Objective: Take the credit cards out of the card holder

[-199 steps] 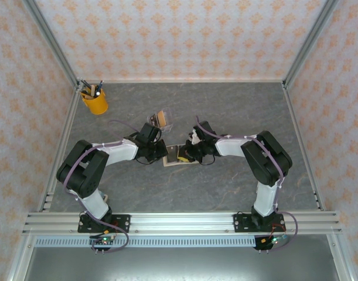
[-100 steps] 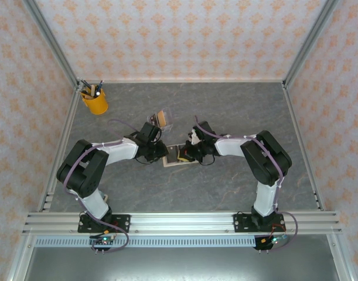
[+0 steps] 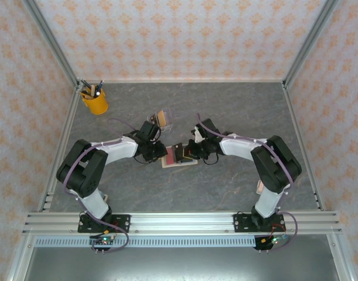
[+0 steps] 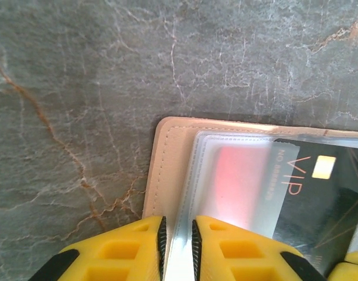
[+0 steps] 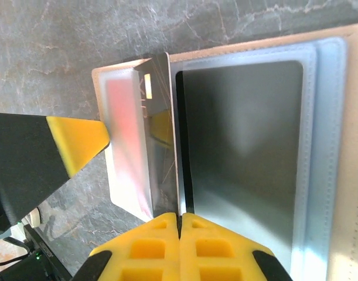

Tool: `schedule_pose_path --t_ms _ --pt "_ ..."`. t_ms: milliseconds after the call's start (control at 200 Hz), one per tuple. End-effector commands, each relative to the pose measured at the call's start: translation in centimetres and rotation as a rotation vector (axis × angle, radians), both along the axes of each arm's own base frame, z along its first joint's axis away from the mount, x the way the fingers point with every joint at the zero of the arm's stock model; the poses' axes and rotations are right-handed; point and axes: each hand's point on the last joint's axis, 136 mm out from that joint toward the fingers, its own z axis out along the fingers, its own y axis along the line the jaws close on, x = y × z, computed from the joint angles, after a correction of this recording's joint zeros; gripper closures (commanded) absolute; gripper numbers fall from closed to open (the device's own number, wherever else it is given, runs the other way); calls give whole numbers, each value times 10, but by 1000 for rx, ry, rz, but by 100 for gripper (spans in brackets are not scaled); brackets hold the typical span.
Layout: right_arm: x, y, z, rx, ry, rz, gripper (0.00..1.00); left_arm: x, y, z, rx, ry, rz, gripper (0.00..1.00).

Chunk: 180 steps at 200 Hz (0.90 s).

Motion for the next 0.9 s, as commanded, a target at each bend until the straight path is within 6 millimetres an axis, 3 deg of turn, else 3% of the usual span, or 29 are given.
schedule_pose_path --t_ms 0,325,621,896 --pt "1 -12 11 -31 -59 0 100 7 5 21 6 -44 -6 74" --pt "16 -25 60 205 -136 -20 100 23 -14 72 -221 -218 -15 47" --pt "15 -14 109 432 -190 30 100 32 -50 112 -524 -333 -64 16" --pt "16 -6 122 523 -181 35 100 33 -61 140 -647 -407 -103 18"
